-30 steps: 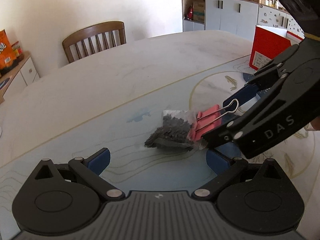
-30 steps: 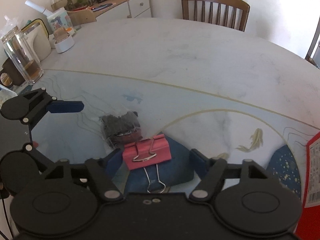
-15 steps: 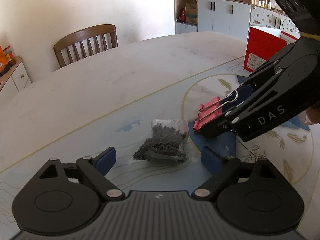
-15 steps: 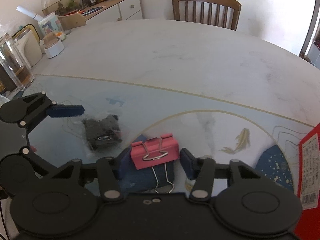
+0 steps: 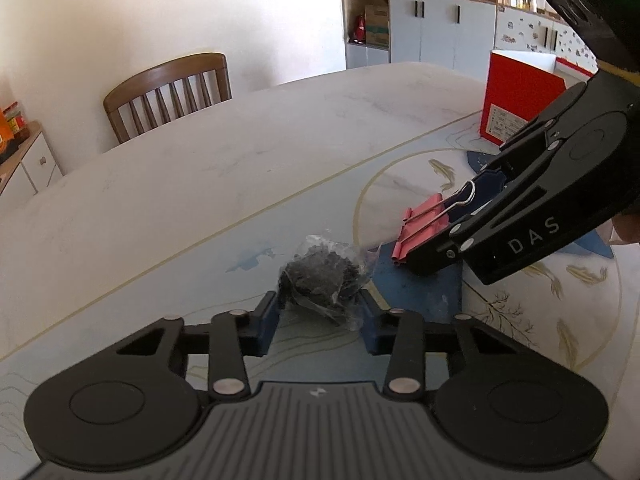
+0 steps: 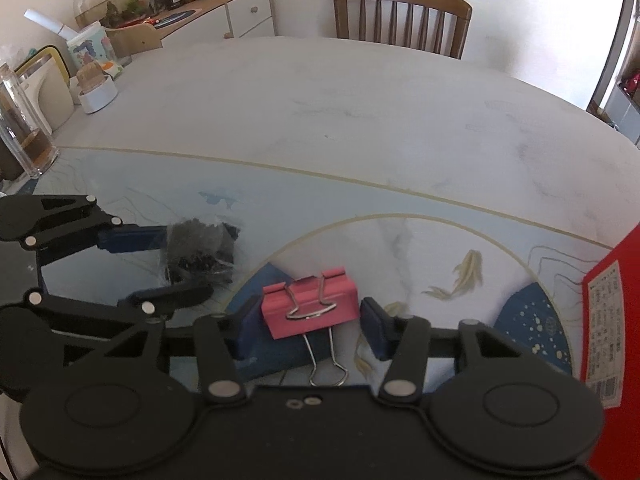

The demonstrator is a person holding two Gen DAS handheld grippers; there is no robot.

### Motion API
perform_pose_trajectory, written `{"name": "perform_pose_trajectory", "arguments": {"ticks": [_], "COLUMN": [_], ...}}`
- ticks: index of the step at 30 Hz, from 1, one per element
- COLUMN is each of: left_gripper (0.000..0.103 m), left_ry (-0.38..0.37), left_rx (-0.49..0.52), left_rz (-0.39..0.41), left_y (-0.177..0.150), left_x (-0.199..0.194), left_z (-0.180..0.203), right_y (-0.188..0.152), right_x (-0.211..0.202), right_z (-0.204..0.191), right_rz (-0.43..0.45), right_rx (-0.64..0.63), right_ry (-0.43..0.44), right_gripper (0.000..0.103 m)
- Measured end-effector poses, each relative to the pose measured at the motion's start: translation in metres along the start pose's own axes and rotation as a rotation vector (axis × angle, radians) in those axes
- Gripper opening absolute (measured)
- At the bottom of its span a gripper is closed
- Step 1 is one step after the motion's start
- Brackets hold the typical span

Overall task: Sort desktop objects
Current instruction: 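Grasp the clear tea-leaf bag with the left tool while the right tool grasps the pink binder clip, then carry the tea-leaf bag and pink binder clip into the red shoebox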

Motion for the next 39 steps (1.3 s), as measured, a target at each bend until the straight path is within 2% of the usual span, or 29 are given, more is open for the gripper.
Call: {"name": "perform_pose_trajectory", "arguments": {"ticks": [8, 25, 39], "left_gripper": [0.027, 0.026, 0.026], "left_ry": [0.009, -0.010, -0.033], "left_rx": [-0.006, -0.049, -0.060], "left_rz": [-0.027, -0.024, -0.003], "left_y": [0.002, 0.006, 0.028], "left_x": [-0.003, -0.045, -0.083], "left_z": [0.004, 0.032, 0.059], "right_y": [-0.005, -0.028, -0.038], "right_x": [-0.017, -0.068, -0.117], "right_z": [0.004, 0.010, 0.011], "right_rz": [0.015, 0.045, 0.074], "right_rx": [0.002, 0.054, 0.086], "right_ry": [-0.018, -0.039, -0.047], "right_gripper": [0.052, 0.052, 0.052]}}
Point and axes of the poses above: each gripper's, at about its wrist camera, not at the fingertips, and x roughly the way its jaws point, z to its right, y to its top, the point moved 6 cm from there along x, roughly the way its jaws point, and after that the axes turned 8 degrees about z, right-handed, at the moved point
